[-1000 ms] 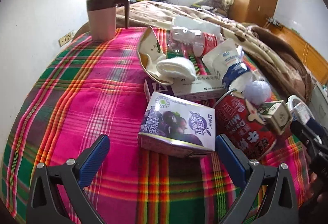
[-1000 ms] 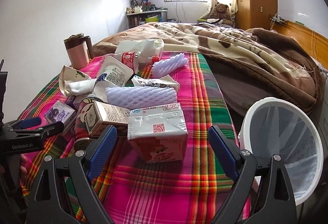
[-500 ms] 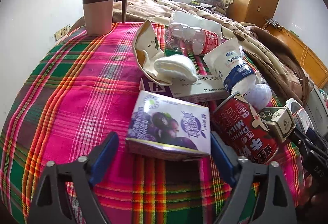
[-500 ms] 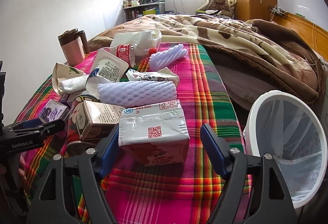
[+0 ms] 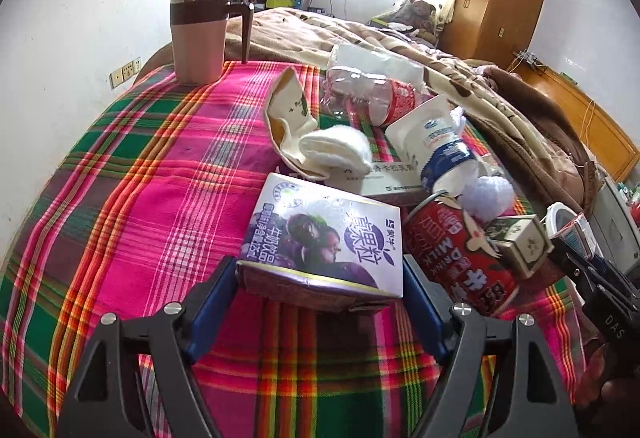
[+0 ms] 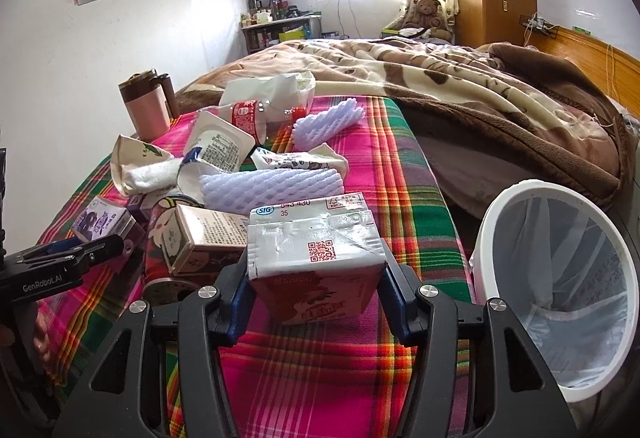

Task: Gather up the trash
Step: 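Carry both boxes over the white wastebasket and open both tools to drop them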

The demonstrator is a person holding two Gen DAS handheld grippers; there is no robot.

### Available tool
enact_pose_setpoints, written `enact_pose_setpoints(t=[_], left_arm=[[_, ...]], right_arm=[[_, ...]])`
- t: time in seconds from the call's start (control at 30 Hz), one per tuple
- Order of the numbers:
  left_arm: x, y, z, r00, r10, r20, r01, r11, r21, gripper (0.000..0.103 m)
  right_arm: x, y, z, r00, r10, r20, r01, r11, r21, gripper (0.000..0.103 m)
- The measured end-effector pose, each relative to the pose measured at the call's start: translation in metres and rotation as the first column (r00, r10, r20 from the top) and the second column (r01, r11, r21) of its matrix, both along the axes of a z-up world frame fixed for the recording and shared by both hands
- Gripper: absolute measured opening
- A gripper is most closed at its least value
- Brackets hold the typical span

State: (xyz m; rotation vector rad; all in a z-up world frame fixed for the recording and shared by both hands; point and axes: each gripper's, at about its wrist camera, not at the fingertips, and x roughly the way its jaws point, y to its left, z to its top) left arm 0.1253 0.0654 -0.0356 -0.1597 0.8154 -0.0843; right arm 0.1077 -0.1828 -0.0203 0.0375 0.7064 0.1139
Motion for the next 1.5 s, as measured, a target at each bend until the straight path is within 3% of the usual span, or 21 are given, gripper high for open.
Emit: enact_pose_setpoints(t=[0.4,0.73,1.07,1.5], left_arm=[[-0.025,-0.024,0.039,0.994,-0.060,0.097,0.059,0.998,0.005,0.081],[-0.030,-0.084,0.064,0.969,-0.194,0.155,0.195,0.981,0.006,0.081],[-0.024,-0.157,0.072,0.926,-0.336,0.171,0.340,0.940,0.005,0.081],[-0.012,-0.247,0.060,0.860,-0.494,0.132,0.498,0.867,0.002,0.081]], right_arm=[[-0.015,-0.017,0.027,0.997,-0.019,0.071,0.016,0.999,0.046,0.055],[-0.032,-0.060,0.047,0.987,-0.111,0.117,0.105,0.993,0.053,0.055],[-0.039,-0.112,0.053,0.963,-0.236,0.130,0.232,0.972,0.042,0.055],[-0.038,-0.172,0.034,0.936,-0.347,0.062,0.346,0.938,0.035,0.055]])
